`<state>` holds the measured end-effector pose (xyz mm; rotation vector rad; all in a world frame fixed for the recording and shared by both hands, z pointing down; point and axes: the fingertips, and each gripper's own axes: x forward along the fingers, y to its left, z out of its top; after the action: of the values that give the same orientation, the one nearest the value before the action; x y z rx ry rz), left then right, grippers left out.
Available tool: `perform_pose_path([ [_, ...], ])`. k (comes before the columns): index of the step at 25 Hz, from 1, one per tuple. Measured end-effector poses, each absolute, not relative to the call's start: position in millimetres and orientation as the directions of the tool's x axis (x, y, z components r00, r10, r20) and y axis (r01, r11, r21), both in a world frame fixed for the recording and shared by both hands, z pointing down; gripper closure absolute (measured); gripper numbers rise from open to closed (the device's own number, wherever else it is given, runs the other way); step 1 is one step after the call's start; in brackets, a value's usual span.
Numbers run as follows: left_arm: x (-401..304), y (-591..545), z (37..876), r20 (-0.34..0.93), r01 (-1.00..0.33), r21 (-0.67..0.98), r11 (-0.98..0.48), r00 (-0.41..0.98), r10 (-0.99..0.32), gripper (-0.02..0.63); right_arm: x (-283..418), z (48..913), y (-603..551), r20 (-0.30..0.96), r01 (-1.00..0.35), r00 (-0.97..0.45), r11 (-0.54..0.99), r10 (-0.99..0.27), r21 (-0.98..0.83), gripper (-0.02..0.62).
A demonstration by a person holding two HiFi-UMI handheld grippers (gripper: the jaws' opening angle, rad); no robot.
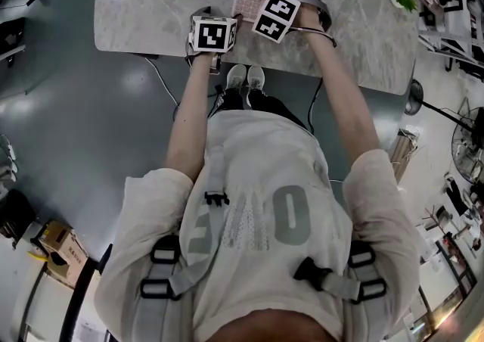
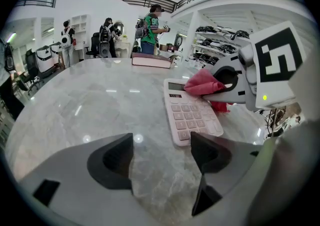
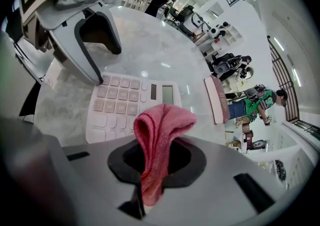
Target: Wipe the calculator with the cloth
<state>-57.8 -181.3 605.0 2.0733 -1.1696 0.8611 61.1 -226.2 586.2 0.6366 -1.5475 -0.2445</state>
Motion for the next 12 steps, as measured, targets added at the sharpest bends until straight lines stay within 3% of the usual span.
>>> perform_pose_path([
  [12, -56, -181, 603, 0.768, -0.882, 0.188, -0.432, 0.407, -0.495, 0.25, 55, 592, -194, 0.875, -0.204, 0.026, 0.854, -0.484, 0.479, 0.538],
])
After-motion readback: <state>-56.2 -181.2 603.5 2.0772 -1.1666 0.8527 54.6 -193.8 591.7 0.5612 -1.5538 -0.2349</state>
